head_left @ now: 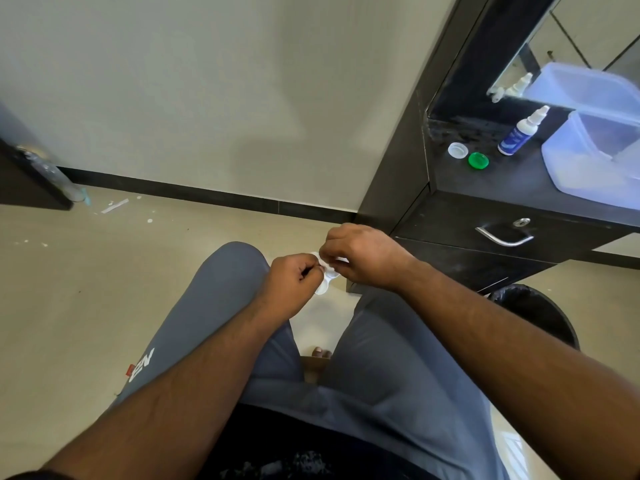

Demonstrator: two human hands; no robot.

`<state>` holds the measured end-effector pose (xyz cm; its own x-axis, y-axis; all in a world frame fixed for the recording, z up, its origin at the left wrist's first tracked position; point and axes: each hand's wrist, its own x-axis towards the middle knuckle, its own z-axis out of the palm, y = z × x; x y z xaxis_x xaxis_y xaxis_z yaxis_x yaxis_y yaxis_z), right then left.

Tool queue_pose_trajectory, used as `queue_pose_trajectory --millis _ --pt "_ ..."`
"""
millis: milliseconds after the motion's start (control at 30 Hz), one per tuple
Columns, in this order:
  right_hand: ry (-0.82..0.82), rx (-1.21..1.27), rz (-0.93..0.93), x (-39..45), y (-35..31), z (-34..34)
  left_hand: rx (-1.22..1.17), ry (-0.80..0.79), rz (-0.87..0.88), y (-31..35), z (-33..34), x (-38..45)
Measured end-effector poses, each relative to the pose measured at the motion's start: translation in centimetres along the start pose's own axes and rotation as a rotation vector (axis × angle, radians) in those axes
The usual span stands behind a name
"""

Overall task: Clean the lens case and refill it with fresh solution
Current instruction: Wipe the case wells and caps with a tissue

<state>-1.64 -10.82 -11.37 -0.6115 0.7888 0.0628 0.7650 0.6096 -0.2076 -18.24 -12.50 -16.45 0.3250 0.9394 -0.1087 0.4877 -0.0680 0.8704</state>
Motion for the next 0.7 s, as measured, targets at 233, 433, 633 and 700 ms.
queue_pose_trajectory --millis 233,433,633,700 --pt "0.151 0.13 0.254 -0.3 -0.7 1.5 0.04 0.111 0.022 0.0 -0.1 0.2" --pt "0.392 0.55 0.739 -0.9 -2.7 3.5 0.107 0.208 0.173 0.0 0.0 0.2" --pt "0.62 1.223 1.2 -0.4 -4.8 3.8 0.088 0.266 0.277 0.0 0.6 0.2" --pt "0.668 1.585 1.294 -0.2 -5.1 3.2 0.043 0.272 0.307 0.2 0.6 0.0"
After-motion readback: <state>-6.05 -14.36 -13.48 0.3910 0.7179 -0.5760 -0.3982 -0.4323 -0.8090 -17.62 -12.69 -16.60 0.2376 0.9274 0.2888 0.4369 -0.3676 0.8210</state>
